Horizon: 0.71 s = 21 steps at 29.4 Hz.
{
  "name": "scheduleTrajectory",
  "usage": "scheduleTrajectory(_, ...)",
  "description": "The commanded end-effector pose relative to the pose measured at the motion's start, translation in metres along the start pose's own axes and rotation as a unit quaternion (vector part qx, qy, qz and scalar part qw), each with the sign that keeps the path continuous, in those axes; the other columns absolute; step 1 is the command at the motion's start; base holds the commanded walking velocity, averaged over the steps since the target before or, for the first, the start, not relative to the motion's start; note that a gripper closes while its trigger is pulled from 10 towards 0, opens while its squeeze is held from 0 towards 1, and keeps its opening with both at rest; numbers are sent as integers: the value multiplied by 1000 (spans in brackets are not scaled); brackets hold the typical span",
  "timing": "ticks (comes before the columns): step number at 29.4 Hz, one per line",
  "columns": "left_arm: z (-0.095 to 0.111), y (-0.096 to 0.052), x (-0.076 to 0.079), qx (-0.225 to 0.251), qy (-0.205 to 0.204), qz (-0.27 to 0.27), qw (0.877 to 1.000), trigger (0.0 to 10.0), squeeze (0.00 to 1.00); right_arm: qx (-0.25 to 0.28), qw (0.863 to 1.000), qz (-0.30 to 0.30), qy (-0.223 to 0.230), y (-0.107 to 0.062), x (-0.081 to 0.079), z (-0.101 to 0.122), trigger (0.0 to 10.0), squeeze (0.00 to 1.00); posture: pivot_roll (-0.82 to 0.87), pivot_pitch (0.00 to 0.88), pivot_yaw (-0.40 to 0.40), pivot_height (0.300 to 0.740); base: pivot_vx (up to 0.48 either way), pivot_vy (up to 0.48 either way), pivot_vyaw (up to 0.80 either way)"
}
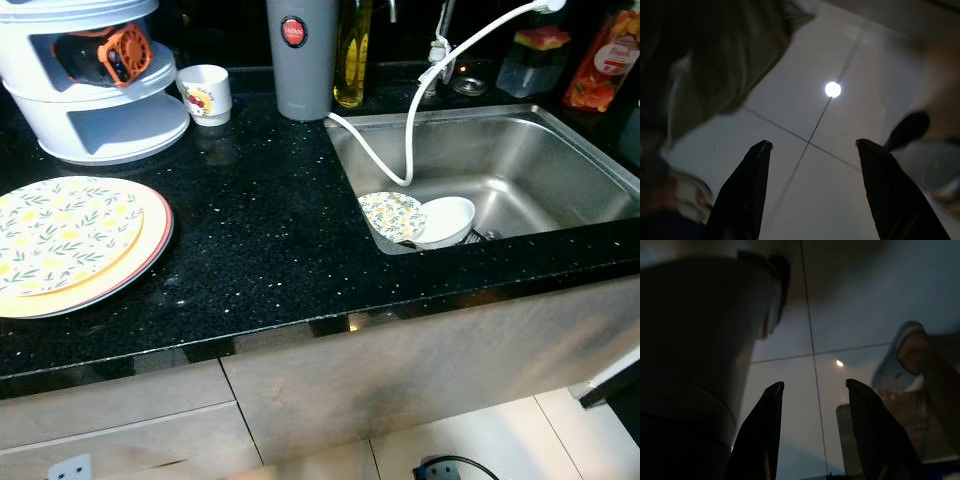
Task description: Kitchen organization
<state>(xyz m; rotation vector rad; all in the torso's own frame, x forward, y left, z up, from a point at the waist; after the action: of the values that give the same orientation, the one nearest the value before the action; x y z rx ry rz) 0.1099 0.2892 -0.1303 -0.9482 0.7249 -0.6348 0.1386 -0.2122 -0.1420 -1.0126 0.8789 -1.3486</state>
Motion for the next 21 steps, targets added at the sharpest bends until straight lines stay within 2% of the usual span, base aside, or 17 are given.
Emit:
scheduleTrajectory(1, -1, 1, -12, -1, -34, 24, 999, 10000, 0, -2, 1000, 4, 0, 0, 2, -2, 10000, 0, 71, 59, -34, 740, 0, 0, 0)
scheduleTrajectory(4, 4, 1, -30, 12, -130, 77, 988, 10000, 0, 1, 1000, 12, -5, 0, 1, 3, 10000, 0, 105, 63, -51, 740, 0, 0, 0)
scheduleTrajectory(5, 5, 1, -33, 15, -150, 87, 985, 10000, 0, 1, 1000, 14, -8, 0, 1, 4, 10000, 0, 105, 63, -51, 740, 0, 0, 0)
scheduleTrajectory(9, 17, -1, -53, 41, -249, 144, 957, 10000, 0, 5, 999, 24, -26, 0, 0, 12, 10000, 0, 140, 69, -70, 740, 0, 0, 0)
scheduleTrajectory(11, 20, -1, -52, 43, -244, 139, 959, 10000, 0, 8, 999, 27, -27, 0, 0, 15, 10000, 0, 144, 71, -72, 740, 0, 0, 0)
scheduleTrajectory(14, 37, -1, -39, 72, -155, 91, 981, 10000, 0, 17, 999, 31, -36, 0, -1, 25, 10000, 0, 145, 71, -68, 740, 0, 0, 0)
scheduleTrajectory(15, 39, -1, -36, 78, -135, 82, 984, 10000, 0, 18, 999, 31, -38, 0, -1, 27, 10000, 0, 144, 70, -67, 740, 0, 0, 0)
scheduleTrajectory(19, 45, -2, -25, 102, -95, 48, 989, 10000, 0, 23, 998, 33, -39, 0, -1, 31, 10000, 0, 135, 69, -55, 740, 0, 0, 0)
scheduleTrajectory(20, 47, -3, -20, 111, -67, 44, 991, 10000, 0, 23, 998, 35, -53, 0, -1, 30, 10000, 0, 133, 70, -52, 740, 0, 0, 0)
scheduleTrajectory(21, 47, -3, -20, 111, -67, 44, 991, 10000, 0, 23, 998, 35, -53, 0, -1, 30, 10000, 0, 133, 70, -52, 740, 0, 0, 0)
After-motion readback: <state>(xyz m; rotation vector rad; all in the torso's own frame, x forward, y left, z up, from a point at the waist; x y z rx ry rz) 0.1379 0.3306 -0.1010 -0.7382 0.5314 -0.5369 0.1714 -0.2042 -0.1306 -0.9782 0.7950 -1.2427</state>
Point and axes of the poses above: a point about 5 cm out from each wrist's last joint towards the gripper, its own y axis pointing out of the wrist towards the gripper, its own z axis along the axis of the wrist's last joint, x = y × z, the point moved 4 cm from there along y, pointing out of the wrist towards the gripper, and after that the axes turned 1 degree about y, right-handed, at the moved point
